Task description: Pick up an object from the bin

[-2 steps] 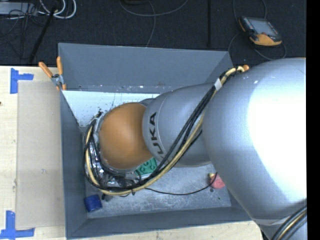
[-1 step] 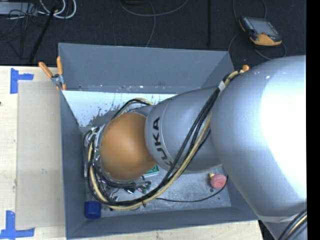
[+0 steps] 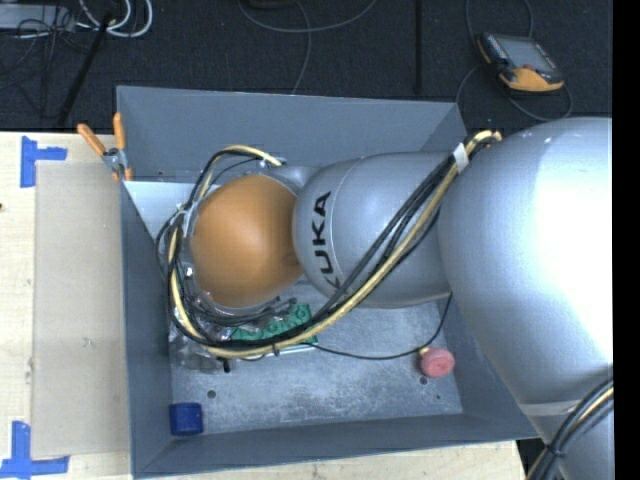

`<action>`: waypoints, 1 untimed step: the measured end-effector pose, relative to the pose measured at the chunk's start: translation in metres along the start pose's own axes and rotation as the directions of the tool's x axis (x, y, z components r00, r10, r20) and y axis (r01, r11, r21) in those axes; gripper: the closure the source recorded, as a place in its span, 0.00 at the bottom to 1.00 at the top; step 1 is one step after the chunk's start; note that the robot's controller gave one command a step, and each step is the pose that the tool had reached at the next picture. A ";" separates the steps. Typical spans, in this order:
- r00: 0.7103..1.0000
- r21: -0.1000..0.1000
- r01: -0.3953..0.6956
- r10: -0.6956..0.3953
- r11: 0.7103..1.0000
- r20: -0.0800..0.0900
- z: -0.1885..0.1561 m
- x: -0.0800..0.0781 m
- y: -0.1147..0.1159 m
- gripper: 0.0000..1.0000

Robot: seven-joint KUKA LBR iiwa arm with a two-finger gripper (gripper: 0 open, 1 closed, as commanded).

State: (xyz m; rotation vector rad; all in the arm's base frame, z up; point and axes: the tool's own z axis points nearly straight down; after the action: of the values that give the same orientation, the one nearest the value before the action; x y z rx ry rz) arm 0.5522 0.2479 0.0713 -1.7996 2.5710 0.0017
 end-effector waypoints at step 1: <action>0.877 -0.004 0.481 -0.481 0.877 -0.004 -0.062 0.087 0.018 1.00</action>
Offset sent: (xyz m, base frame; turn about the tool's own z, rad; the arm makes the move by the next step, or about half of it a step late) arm -0.0468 -0.0749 0.0615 -0.5057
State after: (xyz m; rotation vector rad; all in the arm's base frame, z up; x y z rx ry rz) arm 0.5055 0.1720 0.1328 -2.3860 2.0471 0.0004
